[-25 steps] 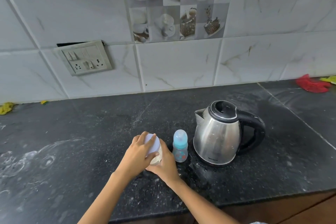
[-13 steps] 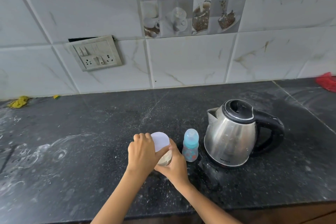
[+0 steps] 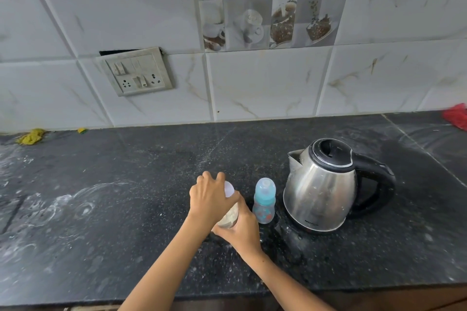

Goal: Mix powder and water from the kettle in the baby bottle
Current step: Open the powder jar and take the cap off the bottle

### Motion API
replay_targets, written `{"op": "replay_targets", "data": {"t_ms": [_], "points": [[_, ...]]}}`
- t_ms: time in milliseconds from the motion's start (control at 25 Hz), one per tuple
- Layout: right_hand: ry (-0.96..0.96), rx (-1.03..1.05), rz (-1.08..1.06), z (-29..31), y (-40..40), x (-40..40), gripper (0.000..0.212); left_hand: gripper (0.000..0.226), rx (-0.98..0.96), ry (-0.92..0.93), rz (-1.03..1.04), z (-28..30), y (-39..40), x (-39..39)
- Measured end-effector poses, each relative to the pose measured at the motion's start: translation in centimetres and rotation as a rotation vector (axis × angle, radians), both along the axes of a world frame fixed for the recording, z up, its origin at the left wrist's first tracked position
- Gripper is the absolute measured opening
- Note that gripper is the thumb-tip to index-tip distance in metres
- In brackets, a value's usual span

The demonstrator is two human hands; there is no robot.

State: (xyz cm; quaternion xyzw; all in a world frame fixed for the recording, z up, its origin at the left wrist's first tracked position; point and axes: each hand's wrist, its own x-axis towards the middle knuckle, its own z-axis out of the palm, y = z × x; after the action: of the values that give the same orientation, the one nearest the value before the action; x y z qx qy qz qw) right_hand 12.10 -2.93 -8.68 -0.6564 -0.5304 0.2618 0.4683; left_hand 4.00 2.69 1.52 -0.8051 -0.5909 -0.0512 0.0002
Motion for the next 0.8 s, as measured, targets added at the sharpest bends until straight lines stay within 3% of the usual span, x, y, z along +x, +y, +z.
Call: {"op": "replay_targets", "data": {"t_ms": [160, 320, 400, 480, 560, 680, 800], "points": [[0.028, -0.009, 0.003, 0.1, -0.1, -0.1, 0.102, 0.062, 0.05, -0.231, 0.065, 1.1, 0.1, -1.5], [0.032, -0.06, 0.036, 0.3, -0.3, 0.1, 0.111, 0.059, 0.013, -0.828, -0.048, -0.1, -2.7, -6.3], [0.064, -0.109, 0.078, 0.3, -0.7, 0.4, 0.119, 0.062, -0.006, -0.991, -0.065, -2.5, -5.1, -8.6], [0.041, -0.14, 0.067, 0.2, -1.7, 0.7, 0.112, 0.064, -0.068, -1.054, -0.023, -5.5, -7.2, -10.1], [-0.055, -0.109, 0.005, 0.1, -3.2, 1.3, 0.084, 0.066, -0.141, -1.054, 0.049, -7.9, -8.6, -10.7], [-0.097, 0.002, -0.042, 0.2, -5.2, 2.3, 0.037, 0.065, -0.171, -0.956, 0.078, -10.7, -9.4, -11.4], [-0.039, 0.052, -0.086, 0.6, -6.5, 3.1, 0.021, 0.065, -0.117, -0.797, 0.035, -11.3, -9.5, -11.7]]}}
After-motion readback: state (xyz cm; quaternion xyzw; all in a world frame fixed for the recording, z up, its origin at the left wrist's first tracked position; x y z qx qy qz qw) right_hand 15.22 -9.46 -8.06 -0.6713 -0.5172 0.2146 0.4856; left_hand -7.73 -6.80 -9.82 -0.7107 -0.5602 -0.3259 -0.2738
